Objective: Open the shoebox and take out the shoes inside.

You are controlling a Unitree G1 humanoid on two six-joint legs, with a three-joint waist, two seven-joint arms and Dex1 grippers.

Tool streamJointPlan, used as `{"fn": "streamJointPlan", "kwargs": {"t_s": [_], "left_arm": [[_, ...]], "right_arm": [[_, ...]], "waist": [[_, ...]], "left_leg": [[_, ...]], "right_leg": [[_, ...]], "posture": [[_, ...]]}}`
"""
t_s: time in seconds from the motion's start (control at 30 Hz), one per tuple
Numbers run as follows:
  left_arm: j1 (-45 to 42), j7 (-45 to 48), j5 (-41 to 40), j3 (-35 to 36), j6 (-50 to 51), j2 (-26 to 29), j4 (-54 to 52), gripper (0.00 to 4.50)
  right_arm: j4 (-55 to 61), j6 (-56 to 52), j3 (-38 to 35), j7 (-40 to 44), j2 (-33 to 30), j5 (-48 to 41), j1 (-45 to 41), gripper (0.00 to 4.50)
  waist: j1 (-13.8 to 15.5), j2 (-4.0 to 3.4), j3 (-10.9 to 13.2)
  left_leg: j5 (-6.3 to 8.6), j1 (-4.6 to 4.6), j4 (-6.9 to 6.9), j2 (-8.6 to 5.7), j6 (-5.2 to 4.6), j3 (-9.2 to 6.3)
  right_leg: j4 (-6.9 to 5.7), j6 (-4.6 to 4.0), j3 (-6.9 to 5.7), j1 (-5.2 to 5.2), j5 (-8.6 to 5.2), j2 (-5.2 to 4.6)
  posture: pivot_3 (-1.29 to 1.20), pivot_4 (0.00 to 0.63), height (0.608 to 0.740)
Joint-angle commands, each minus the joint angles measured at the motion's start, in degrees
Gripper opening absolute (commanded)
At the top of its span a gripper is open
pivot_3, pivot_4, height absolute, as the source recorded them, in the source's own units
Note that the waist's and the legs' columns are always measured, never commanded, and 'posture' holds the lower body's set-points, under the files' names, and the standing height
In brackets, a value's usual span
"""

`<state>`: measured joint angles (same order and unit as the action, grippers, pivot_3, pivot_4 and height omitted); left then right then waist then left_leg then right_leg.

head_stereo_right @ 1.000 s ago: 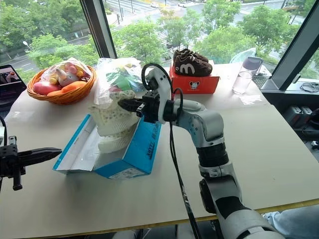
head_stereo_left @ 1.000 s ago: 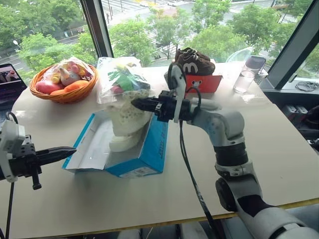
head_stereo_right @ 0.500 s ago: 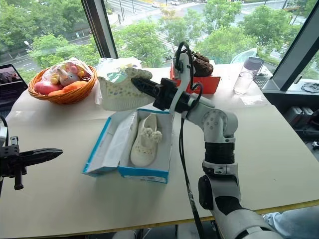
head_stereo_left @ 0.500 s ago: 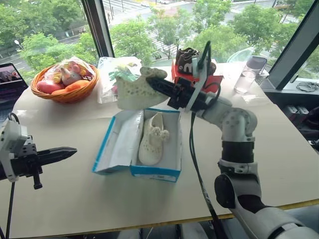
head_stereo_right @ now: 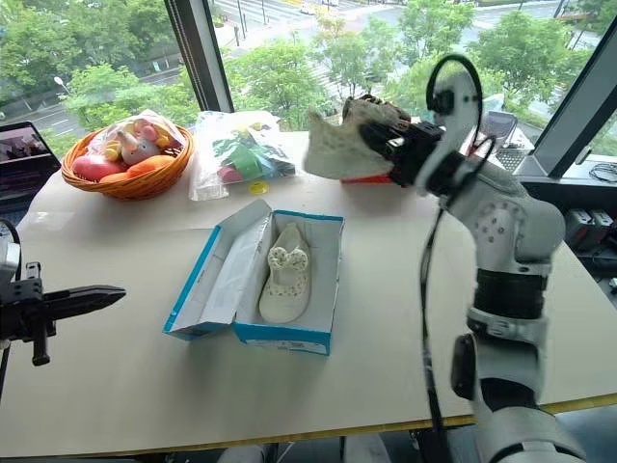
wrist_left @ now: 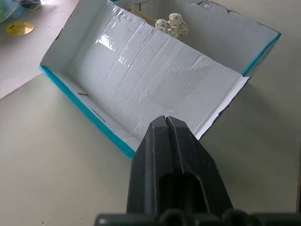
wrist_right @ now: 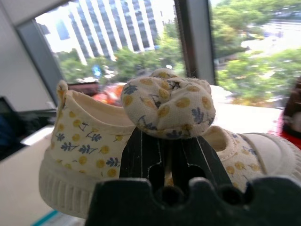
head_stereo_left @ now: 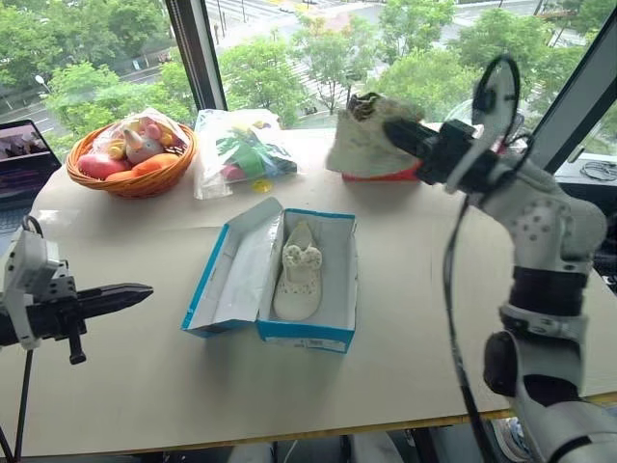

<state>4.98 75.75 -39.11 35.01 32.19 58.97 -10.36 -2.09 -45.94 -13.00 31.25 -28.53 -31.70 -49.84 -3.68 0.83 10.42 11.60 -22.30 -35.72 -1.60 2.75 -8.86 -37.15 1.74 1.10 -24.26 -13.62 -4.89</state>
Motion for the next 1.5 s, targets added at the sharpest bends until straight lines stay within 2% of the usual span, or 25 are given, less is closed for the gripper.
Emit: {"fn": "streamJointPlan", "kwargs": {"t_s": [0.03,0.27,0.47,0.53,0.73,0.87,1.0,1.1,1.2,1.27,1.37,1.5], "left_arm": [[-1.0,0.1,0.2,0.1,-1.7,0.4,0.2,0.0],[-1.4,-0.1,0.1,-0.8,-2.2,0.2,0.3,0.0],[-1.6,0.1,0.1,-1.0,-2.3,0.5,0.7,0.0],[-2.1,0.2,0.1,-1.4,-2.3,0.6,0.9,0.0],[-3.5,0.3,0.3,-2.7,-2.7,0.7,1.8,0.0],[-3.7,0.3,0.3,-3.1,-2.9,0.5,1.9,0.0],[-3.7,0.2,0.2,-3.1,-2.7,0.4,1.7,0.0],[-3.7,0.0,0.2,-3.1,-2.7,0.4,1.6,0.0],[-3.7,-0.3,0.2,-3.4,-2.7,0.1,1.4,0.0],[-3.7,-0.6,0.1,-3.6,-2.6,-0.3,0.9,0.0],[-3.7,-1.0,-0.1,-3.9,-2.4,-0.7,0.5,0.0],[-3.6,-1.4,-0.2,-3.6,-2.3,-1.0,0.2,0.0]], "right_arm": [[-0.2,7.8,3.0,-0.5,-3.0,7.3,5.2,0.01],[-5.2,16.3,6.7,-7.6,-3.5,19.5,17.8,0.01],[-0.1,14.3,5.4,-8.0,-3.7,19.4,23.3,0.01],[2.8,11.8,4.2,-6.3,-5.1,17.7,25.1,0.87],[10.5,-0.7,5.7,0.2,-13.3,15.2,29.3,2.82],[11.9,-2.3,5.1,3.1,-19.7,16.4,29.6,4.13],[13.4,-1.9,4.0,8.4,-25.5,14.8,27.6,4.13],[16.9,-1.9,4.0,13.7,-25.2,8.8,19.9,4.13],[24.6,-4.2,9.6,17.9,-17.2,-0.7,6.9,4.13],[25.8,-6.1,15.0,17.4,-11.1,-2.0,1.3,4.13],[23.2,-6.2,23.1,17.5,-4.2,-0.6,-3.8,4.13],[15.4,0.4,34.8,20.9,-2.2,8.1,-6.4,4.13]], "waist": [[-0.3,0.0,0.0],[-0.2,-0.06,0.0],[-0.2,-0.05,0.0],[-0.2,-0.05,0.0],[0.5,-0.05,0.0],[0.5,-0.05,0.0],[0.5,-0.1,0.1],[-0.1,-0.11,0.1],[-1.2,-0.13,0.1],[-1.5,-0.11,0.1],[-1.3,0.01,0.0],[0.3,0.05,0.1]], "left_leg": [[0.0,0.0,0.01,0.01,0.0,0.02],[0.0,0.0,-0.02,0.02,-0.02,0.21],[0.0,0.12,-0.07,0.04,-0.02,0.25],[0.0,0.12,-0.06,0.07,-0.02,0.25],[0.02,0.04,-0.09,0.06,-0.04,0.25],[0.02,0.11,-0.12,0.11,-0.05,0.29],[0.03,0.1,-0.13,0.14,-0.05,0.38],[0.05,0.09,-0.13,0.18,-0.09,0.44],[0.07,0.2,-0.11,0.37,-0.12,0.68],[0.12,0.33,-0.04,0.61,-0.21,0.76],[0.13,0.33,-0.02,0.68,-0.23,0.75],[0.14,0.09,-0.22,0.42,-0.2,0.76]], "right_leg": [[0.0,0.0,0.02,0.0,0.0,0.01],[0.0,-0.01,0.21,-0.02,0.02,0.04],[-0.01,0.05,0.26,0.11,0.05,0.06],[0.0,0.06,0.26,0.11,0.05,0.09],[0.05,0.07,0.26,0.1,0.04,0.09],[0.04,0.07,0.26,0.13,0.04,0.12],[0.05,0.07,0.32,0.1,0.05,0.13],[0.06,0.07,0.35,0.08,0.05,0.16],[0.05,0.04,0.59,0.07,0.13,0.35],[0.02,0.01,0.69,0.08,0.15,0.59],[0.02,-0.02,0.67,0.05,0.15,0.66],[0.12,0.0,0.72,-0.04,0.27,0.44]], "posture": [[0.0,0.15,0.74],[0.0,0.15,0.74],[0.0,0.15,0.74],[0.0,0.15,0.74],[0.0,0.15,0.74],[0.0,0.15,0.74],[0.0,0.15,0.74],[0.0,0.15,0.74],[0.0,0.15,0.74],[0.0,0.15,0.74],[0.0,0.15,0.74],[0.0,0.15,0.74]]}}
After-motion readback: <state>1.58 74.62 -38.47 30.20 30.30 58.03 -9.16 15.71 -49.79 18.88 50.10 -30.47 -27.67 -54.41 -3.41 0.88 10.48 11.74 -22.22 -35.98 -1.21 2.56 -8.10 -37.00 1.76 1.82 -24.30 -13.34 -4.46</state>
